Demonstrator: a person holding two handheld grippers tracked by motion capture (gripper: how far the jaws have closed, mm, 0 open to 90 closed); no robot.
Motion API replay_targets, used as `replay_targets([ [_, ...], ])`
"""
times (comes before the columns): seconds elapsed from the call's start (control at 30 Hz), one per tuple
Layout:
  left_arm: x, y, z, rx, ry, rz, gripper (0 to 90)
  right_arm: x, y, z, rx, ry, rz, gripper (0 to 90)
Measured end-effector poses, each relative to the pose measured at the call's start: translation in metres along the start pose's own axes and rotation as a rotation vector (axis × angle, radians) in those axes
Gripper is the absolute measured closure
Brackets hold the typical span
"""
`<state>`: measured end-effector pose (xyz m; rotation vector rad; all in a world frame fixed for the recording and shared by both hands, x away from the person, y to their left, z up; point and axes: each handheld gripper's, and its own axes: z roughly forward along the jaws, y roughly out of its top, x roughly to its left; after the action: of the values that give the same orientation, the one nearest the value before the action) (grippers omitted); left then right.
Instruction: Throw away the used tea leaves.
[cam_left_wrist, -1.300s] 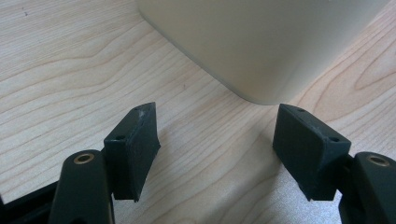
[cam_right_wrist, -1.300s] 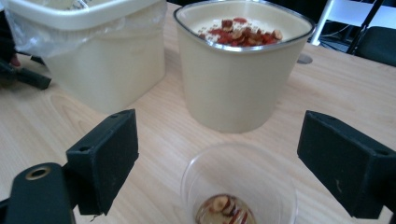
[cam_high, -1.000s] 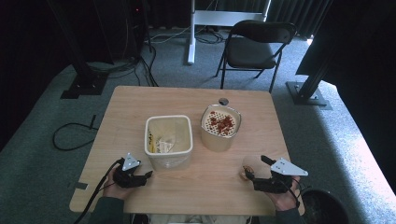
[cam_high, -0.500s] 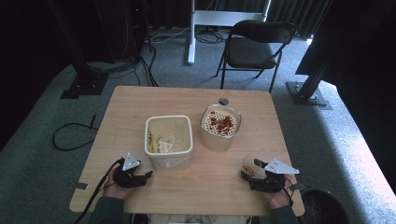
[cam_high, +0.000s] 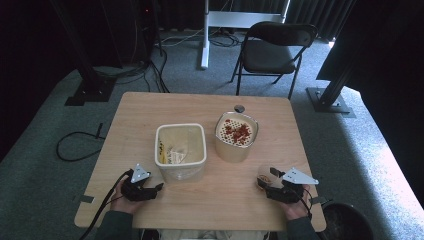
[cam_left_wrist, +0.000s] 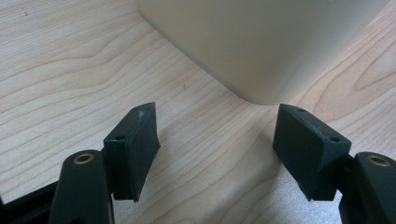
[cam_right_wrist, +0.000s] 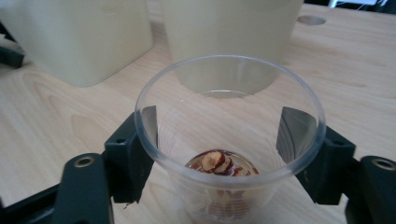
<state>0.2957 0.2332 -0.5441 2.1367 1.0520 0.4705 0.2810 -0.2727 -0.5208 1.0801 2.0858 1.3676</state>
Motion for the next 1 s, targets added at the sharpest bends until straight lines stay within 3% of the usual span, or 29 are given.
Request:
replay_targets([
  [0.3,0.000,0.000,0.000,0.000,0.000,0.000,31.6,-0.004,0.006,0.007,-0.016,-0.043,-0.014,31.6],
  [0.8,0.000,0.000,0.000,0.000,0.000,0.001,31.6,-0.022,0.036,0.017,-0.049,-0.156,0.036,33.2],
  [1.0,0.000,0.000,0.000,0.000,-0.001,0.000,31.6,-0.029,0.053,0.025,-0.052,-0.156,0.056,33.9],
])
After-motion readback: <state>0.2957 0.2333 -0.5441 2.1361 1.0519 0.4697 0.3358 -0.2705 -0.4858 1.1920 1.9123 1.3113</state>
